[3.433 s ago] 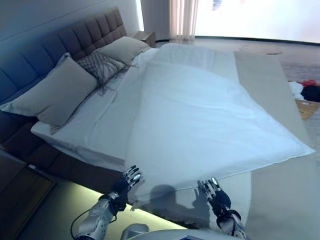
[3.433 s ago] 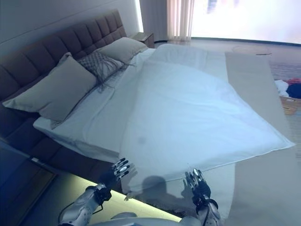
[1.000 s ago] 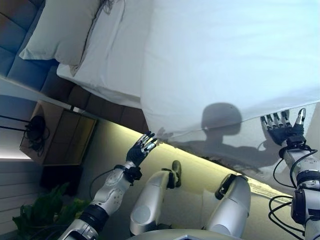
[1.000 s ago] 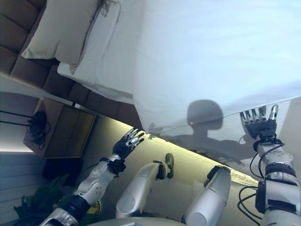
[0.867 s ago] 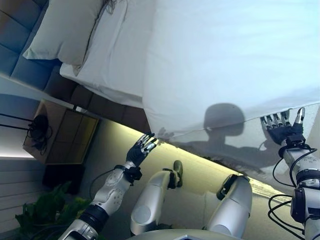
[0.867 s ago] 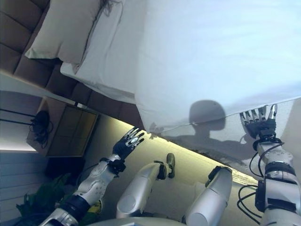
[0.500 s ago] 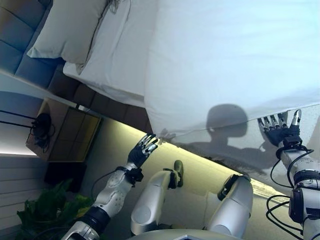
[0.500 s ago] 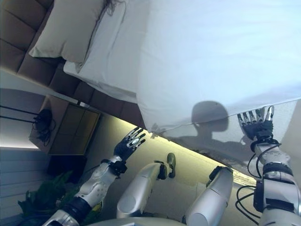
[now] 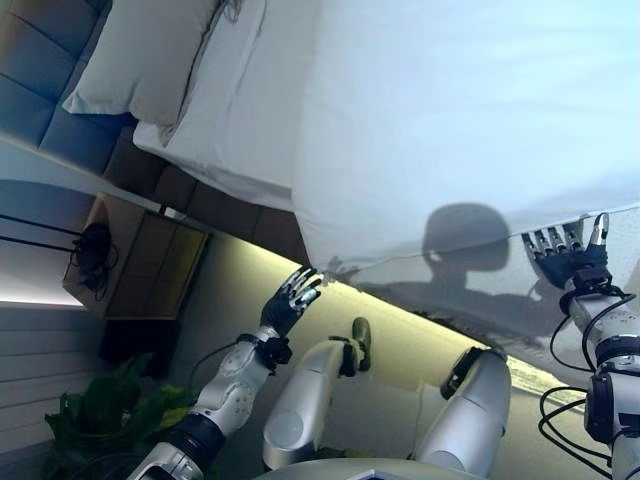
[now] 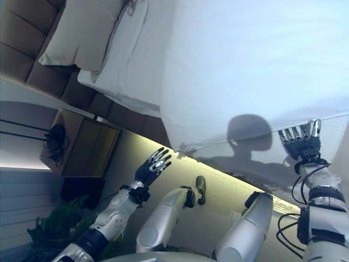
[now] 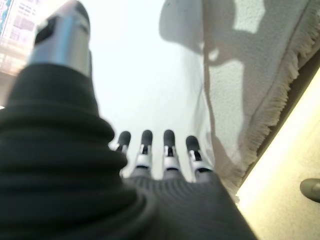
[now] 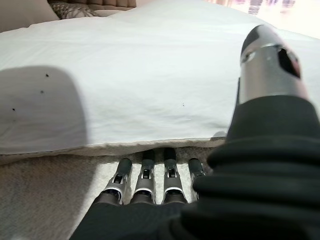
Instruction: Make the bed neatly
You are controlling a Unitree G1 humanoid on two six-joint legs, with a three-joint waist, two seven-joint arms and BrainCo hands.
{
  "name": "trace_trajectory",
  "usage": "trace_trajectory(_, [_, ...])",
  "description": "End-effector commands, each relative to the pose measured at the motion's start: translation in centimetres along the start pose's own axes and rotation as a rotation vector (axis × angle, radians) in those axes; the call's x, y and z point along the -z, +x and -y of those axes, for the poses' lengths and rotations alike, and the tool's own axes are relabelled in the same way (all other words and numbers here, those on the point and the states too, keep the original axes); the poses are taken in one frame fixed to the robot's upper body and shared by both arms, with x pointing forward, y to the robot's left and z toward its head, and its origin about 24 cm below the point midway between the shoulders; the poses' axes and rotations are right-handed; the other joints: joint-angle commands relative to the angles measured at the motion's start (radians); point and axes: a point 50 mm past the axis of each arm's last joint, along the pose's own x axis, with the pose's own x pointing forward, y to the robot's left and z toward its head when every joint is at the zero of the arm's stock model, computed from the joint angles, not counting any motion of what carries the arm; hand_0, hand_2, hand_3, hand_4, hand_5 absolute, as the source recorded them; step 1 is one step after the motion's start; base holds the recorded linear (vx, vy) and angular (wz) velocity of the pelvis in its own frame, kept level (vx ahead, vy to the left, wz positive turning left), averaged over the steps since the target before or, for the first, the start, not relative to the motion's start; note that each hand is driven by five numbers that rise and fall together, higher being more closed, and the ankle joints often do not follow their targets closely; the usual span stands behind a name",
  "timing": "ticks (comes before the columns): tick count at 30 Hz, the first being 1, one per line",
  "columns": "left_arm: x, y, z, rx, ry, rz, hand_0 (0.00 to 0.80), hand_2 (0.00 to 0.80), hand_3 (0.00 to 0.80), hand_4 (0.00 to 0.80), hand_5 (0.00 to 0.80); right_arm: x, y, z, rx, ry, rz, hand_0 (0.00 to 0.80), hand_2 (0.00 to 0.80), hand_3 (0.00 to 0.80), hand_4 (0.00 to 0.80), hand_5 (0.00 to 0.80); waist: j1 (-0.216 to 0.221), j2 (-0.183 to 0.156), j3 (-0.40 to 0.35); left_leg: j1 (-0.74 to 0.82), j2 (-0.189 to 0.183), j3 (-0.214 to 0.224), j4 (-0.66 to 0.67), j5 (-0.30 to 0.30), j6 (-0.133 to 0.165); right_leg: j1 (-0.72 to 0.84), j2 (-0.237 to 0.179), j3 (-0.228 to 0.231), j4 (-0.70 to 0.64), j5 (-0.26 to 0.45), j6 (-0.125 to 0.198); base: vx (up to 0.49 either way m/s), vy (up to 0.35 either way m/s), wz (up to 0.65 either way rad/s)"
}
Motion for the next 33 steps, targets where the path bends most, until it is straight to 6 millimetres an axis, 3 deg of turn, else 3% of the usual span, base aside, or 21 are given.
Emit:
trace_trajectory(1, [-1.1,0.1,1.4,0.053,-0.045,0.093,0.0,0.0,0.0,0.0,0.0,-1.7,1.3,-4.0,-0.13,-0.017,0.016,0.0,0.0,0.0,0.0,0.0,0.019,0.027,0.01,0.025,0.088,-0.068,0.067,-0.063,-0.012,-0.045,-0.02,0.133,-0.233,0.374,0.182,0.0,0.0,0.0])
trace_trajectory(3, [-1.0,0.0,1.2,0.054,-0.039,0.091,0.0,0.0,0.0,0.0,0.0,-1.3,1.4,-4.1,-0.141,-0.022,0.005,0.0,0.0,0.0,0.0,0.0,0.022,0.022,0.011,0.025,0.089,-0.067,0.072,-0.066,-0.01,-0.04,-0.02,0.13,-0.231,0.374,0.18,0.034,-0.035,0.02])
trace_trajectory(4, [-1.0,0.0,1.2,0.053,-0.037,0.089,0.0,0.0,0.0,0.0,0.0,-1.2,1.4,-4.1,-0.144,-0.022,0.003,0.107,0.107,0.107,0.107,0.107,0.024,0.019,0.01,0.026,0.09,-0.068,0.074,-0.067,-0.01,-0.037,-0.022,0.128,-0.231,0.375,0.18,0.047,-0.037,0.03])
trace_trajectory(6, [-0.9,0.0,1.2,0.054,-0.037,0.085,0.0,0.0,0.0,0.0,0.0,-1.0,1.6,-4.3,-0.152,-0.024,0.0,0.8,0.8,0.8,0.8,0.8,0.026,0.017,0.009,0.029,0.09,-0.068,0.08,-0.07,-0.011,-0.031,-0.027,0.125,-0.228,0.375,0.177,0.049,-0.015,0.03])
trace_trajectory(17, [-1.0,-0.2,0.8,0.035,-0.029,0.08,0.0,0.0,0.0,0.0,0.0,-0.1,1.6,-3.9,-0.155,-0.058,-0.03,0.8,0.8,0.8,0.8,0.8,0.029,0.004,0.003,0.038,0.094,-0.069,0.087,-0.071,-0.009,-0.008,-0.022,0.113,-0.229,0.375,0.175,0.02,-0.012,0.02])
trace_trajectory(23, [-1.6,-0.5,0.1,0.016,-0.001,0.098,0.0,0.0,0.0,0.0,0.0,1.6,1.3,-2.2,-0.135,-0.2,-0.074,0.8,0.8,0.8,0.8,0.8,0.037,-0.03,-0.002,0.074,0.106,-0.071,0.07,-0.068,-0.01,0.057,-0.016,0.078,-0.283,0.394,0.176,-0.021,-0.084,0.04])
trace_trajectory(25, [-2.0,-0.6,-0.1,0.0,0.016,0.103,0.0,0.0,0.0,0.0,0.0,2.5,1.3,-2.1,-0.154,-0.27,-0.095,0.8,0.8,0.8,0.8,0.8,0.039,-0.05,-0.005,0.091,0.11,-0.063,0.049,-0.042,-0.006,0.089,-0.023,0.049,-0.327,0.429,0.16,-0.047,-0.114,0.04])
trace_trajectory(29, [-2.5,-0.8,-0.6,-0.055,0.072,0.103,0.0,0.0,0.0,0.0,0.0,5.5,1.8,-2.9,-0.205,-0.356,-0.119,0.8,0.8,0.8,0.8,0.8,0.044,-0.084,-0.017,0.151,0.115,-0.069,0.009,-0.032,-0.006,0.174,-0.018,0.015,-0.393,0.454,0.162,0.041,-0.122,-0.1])
trace_trajectory(33, [-2.6,-1.0,-1.6,-0.141,0.222,0.064,0.0,0.0,0.0,0.0,0.0,10.0,2.2,-3.9,-0.23,-0.255,-0.179,0.8,0.8,0.8,0.8,0.8,0.062,-0.119,-0.038,0.223,0.119,-0.079,-0.031,-0.024,-0.005,0.283,-0.013,-0.019,-0.468,0.48,0.168,0.1,-0.12,-0.08])
